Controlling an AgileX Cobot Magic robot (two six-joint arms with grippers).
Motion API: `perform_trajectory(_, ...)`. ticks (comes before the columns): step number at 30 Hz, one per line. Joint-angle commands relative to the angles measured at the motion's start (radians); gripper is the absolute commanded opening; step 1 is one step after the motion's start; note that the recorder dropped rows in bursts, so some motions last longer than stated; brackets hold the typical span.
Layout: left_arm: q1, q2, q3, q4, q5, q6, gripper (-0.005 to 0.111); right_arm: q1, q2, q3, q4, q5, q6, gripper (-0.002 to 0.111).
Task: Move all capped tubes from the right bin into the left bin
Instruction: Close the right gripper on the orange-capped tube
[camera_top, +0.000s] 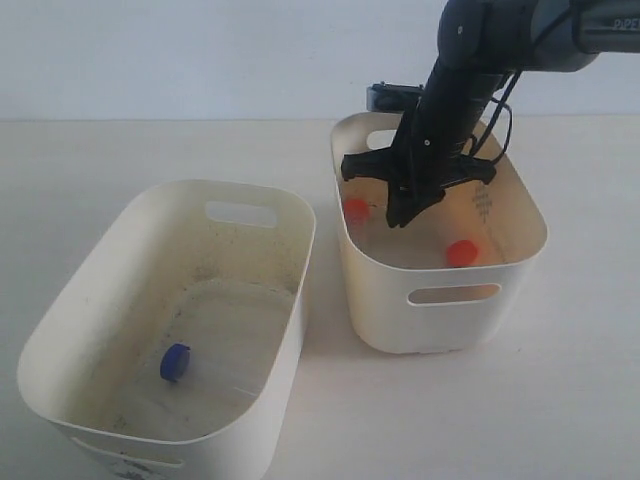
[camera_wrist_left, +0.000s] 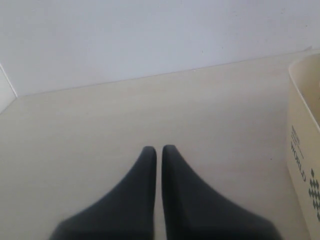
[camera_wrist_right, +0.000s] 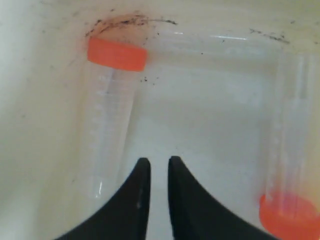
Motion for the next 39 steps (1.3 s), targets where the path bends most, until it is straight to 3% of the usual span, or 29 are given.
perform_trajectory(1,0.001,-0.003,-0.004,-0.001,-0.008,-0.012,0.004,-0.002,-0.008,0.001,0.029,0.003,-0.014,0.05)
perform_trajectory(3,0.001,-0.003,-0.004,-0.001,-0.008,-0.012,0.004,-0.002,-0.008,0.001,0.033,0.001,-0.014,0.073)
perform_trajectory(5,0.001,-0.003,-0.004,-0.001,-0.008,-0.012,0.004,-0.002,-0.008,0.001,0.04,0.001,-0.014,0.084)
perform_trajectory(14,0.001,-0.003,-0.004,-0.001,-0.008,-0.012,0.004,-0.002,0.008,0.001,0.16,-0.004,-0.016,0.085)
perform_trajectory(26,0.001,-0.003,-0.004,-0.001,-0.008,-0.012,0.004,0.009,0.16,0.001,0.164,-0.081,-0.028,0.085)
perform_trajectory(28,0.001,-0.003,-0.004,-0.001,-0.008,-0.012,0.004,0.009,0.182,0.001,0.161,-0.07,-0.025,0.08)
perform_trajectory(30,0.001,-0.003,-0.004,-0.001,-0.008,-0.012,0.004,0.009,0.196,0.001,0.153,-0.052,-0.003,0.062)
perform_trajectory(31,0.001,-0.003,-0.004,-0.001,-0.008,-0.012,0.004,0.009,0.2,0.001,0.151,-0.045,0.001,0.044)
perform_trajectory(32,0.001,-0.003,-0.004,-0.001,-0.008,-0.012,0.004,0.009,0.2,0.001,0.148,-0.042,0.001,0.036)
perform_trajectory(33,0.001,-0.003,-0.004,-0.001,-0.008,-0.012,0.004,0.009,0.198,0.001,0.148,-0.038,-0.002,0.018)
perform_trajectory(35,0.001,-0.003,-0.004,-0.001,-0.008,-0.012,0.004,0.009,0.197,0.001,0.148,-0.038,-0.009,0.001)
perform_trajectory(39,0.001,-0.003,-0.004,-0.001,-0.008,-0.012,0.004,0.009,0.197,0.001,0.12,-0.028,-0.011,0.0)
